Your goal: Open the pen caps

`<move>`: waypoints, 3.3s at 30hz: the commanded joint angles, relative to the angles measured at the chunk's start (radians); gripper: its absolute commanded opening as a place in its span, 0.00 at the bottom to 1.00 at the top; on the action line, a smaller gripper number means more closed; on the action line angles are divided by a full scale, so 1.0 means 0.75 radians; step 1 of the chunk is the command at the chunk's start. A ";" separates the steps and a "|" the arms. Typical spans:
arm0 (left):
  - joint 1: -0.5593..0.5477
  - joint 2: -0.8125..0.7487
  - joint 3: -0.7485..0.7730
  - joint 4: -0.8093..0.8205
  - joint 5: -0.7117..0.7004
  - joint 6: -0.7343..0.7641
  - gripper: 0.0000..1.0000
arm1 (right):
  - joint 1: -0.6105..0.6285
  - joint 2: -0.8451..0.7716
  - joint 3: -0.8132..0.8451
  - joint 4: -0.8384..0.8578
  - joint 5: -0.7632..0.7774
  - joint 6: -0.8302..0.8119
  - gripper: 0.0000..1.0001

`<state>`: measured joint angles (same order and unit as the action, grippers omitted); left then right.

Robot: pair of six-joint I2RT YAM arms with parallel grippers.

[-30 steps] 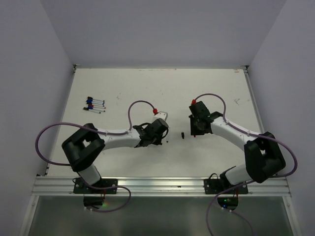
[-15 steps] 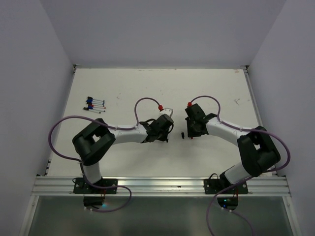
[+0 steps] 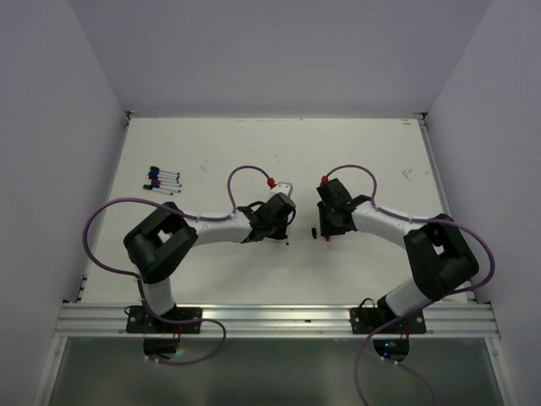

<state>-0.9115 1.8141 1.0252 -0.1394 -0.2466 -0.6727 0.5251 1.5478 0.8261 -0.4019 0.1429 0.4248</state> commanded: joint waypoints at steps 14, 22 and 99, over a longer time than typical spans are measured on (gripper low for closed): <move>0.015 0.003 -0.084 -0.039 -0.064 -0.054 0.35 | 0.003 -0.002 0.044 0.031 -0.008 -0.016 0.32; 0.019 -0.228 -0.138 -0.090 -0.186 -0.050 0.48 | 0.003 -0.014 0.028 0.045 -0.019 -0.012 0.42; 1.391 0.226 0.474 -0.851 -0.170 -0.533 0.52 | -0.001 -0.352 0.304 -0.070 -0.280 -0.041 0.98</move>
<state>0.1234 1.9556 1.3563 -0.7067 -0.3202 -1.0325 0.5251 1.3163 1.0229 -0.4622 -0.0708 0.3992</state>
